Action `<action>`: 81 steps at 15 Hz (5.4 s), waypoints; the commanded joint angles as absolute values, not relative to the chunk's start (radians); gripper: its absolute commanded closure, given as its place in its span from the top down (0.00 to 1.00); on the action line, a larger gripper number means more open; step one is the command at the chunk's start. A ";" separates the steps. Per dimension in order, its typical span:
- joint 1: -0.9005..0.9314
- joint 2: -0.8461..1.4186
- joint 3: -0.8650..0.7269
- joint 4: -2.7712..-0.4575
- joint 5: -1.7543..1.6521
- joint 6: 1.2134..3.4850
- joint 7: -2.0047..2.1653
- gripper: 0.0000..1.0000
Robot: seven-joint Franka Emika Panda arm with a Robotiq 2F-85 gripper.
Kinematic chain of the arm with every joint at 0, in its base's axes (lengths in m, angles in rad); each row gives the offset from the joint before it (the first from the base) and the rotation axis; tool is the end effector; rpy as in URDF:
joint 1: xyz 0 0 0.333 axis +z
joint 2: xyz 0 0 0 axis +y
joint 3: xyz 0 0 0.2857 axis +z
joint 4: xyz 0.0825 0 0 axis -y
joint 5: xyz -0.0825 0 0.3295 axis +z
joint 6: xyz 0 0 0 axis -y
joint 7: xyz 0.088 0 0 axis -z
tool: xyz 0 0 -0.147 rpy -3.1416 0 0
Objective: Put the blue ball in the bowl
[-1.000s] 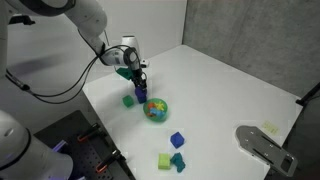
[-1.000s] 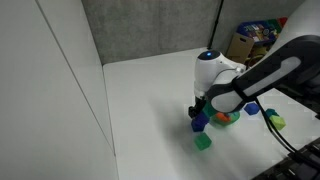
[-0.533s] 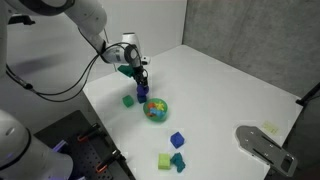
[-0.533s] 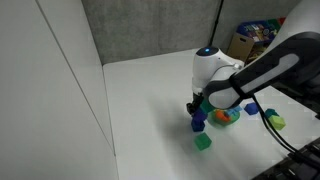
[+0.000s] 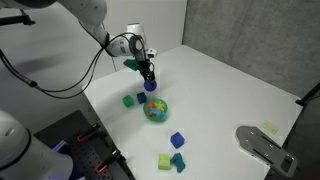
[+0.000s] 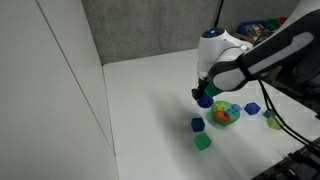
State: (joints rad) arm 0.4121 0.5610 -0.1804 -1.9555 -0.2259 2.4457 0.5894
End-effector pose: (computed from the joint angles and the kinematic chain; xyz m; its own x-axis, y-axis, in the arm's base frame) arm 0.5477 0.1222 0.1651 0.9878 -0.1480 0.0493 -0.1555 -0.9589 0.2375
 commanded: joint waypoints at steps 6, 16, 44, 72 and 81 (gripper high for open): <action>0.347 0.544 -0.213 -1.975 -0.363 2.382 0.694 0.47; 0.318 0.543 -0.186 -2.041 -0.370 2.363 0.701 0.47; 0.165 0.428 -0.102 -2.140 -0.117 2.483 0.581 1.00; 0.101 -0.213 0.016 -2.266 -0.121 2.000 0.367 1.00; -0.006 -0.458 -0.033 -2.235 -0.021 1.803 0.255 1.00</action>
State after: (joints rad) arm 0.0283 -0.4162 -0.0077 -2.2681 -0.0846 1.8624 0.3164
